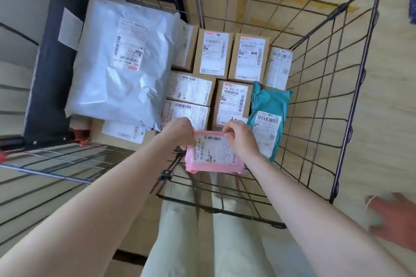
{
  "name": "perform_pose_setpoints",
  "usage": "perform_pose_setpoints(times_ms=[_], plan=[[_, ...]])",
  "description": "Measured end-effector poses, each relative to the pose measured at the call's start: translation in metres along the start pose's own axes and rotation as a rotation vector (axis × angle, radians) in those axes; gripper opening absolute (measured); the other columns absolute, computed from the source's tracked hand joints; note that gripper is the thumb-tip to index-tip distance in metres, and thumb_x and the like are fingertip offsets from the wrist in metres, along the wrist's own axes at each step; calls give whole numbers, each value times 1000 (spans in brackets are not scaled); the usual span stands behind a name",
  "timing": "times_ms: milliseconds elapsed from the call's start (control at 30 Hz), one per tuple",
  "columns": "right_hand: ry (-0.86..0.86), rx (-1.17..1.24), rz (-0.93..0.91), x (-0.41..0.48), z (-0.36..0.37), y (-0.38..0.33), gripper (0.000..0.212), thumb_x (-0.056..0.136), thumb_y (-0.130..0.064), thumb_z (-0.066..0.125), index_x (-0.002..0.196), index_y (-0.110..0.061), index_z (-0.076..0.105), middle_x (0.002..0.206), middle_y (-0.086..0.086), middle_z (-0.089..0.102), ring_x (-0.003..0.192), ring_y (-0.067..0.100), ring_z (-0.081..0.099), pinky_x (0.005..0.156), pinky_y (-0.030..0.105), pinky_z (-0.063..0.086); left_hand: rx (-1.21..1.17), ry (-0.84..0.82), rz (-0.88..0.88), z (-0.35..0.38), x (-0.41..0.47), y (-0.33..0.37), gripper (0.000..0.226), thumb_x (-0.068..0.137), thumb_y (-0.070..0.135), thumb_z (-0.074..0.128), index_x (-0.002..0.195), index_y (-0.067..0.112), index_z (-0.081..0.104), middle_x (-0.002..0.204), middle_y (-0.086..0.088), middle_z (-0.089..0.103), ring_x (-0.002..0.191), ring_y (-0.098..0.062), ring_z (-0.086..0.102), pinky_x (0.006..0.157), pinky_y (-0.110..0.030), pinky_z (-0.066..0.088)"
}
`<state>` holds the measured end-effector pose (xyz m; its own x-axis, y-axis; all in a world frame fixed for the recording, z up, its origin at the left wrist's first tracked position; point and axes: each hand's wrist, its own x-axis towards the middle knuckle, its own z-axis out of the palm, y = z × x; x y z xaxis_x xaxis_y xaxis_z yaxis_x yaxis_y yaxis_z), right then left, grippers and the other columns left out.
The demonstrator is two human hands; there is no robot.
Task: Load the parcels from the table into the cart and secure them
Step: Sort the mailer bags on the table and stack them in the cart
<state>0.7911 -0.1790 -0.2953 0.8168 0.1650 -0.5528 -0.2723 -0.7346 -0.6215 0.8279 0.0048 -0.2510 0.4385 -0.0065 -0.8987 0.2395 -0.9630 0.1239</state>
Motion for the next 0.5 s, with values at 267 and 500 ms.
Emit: perform_pose_setpoints(times_ms=[267,500], plan=[[34,-222,-8,-4,0,28,3,94,-14,54,96,-16,56,105,-1,50,99,17,44,80,31,43,-47,-28,43,11,19,17,9,78,9,69,87,5,70,74,-5,71,65,-11,71,66,-30,61],[-137,-184,48,-18,-17,9,6,99,-16,45,95,-17,41,97,-1,51,82,16,55,66,27,47,83,106,115,15,-13,18,2,79,15,70,77,16,69,77,1,66,68,-14,63,62,-27,58]])
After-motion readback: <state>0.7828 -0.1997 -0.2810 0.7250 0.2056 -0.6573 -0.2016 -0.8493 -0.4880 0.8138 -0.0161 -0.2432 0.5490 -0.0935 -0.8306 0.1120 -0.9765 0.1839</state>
